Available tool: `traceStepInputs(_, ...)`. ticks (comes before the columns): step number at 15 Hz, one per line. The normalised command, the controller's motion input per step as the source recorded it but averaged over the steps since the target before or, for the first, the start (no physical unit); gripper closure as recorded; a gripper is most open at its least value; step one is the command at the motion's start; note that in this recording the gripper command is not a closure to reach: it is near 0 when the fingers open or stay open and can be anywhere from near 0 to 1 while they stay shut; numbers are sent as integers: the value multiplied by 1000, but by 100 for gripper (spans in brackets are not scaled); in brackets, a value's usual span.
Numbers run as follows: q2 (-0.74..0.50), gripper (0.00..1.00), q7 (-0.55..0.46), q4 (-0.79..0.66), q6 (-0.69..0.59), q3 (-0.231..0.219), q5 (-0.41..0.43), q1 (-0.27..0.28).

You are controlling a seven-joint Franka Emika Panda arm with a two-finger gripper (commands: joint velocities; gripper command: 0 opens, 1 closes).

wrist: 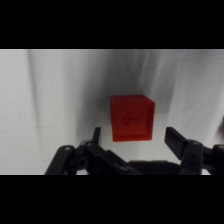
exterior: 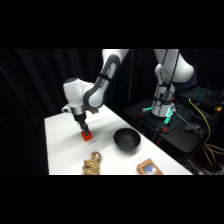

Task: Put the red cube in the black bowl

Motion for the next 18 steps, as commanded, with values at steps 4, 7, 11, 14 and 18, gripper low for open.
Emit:
traceStepInputs(4,-40,0,-42,-168,264,63,41,-71)
traceStepInputs(7,-9,0,-30,-115,254,77,61,-87)
traceStepInputs(11,-6,100,-23,-81,227,84,75,-102)
traceStepInputs(14,-59,100,-21,-89,187,72,52,-81)
traceStepInputs(18,-163,100,48,-136,86,21,14,-19)
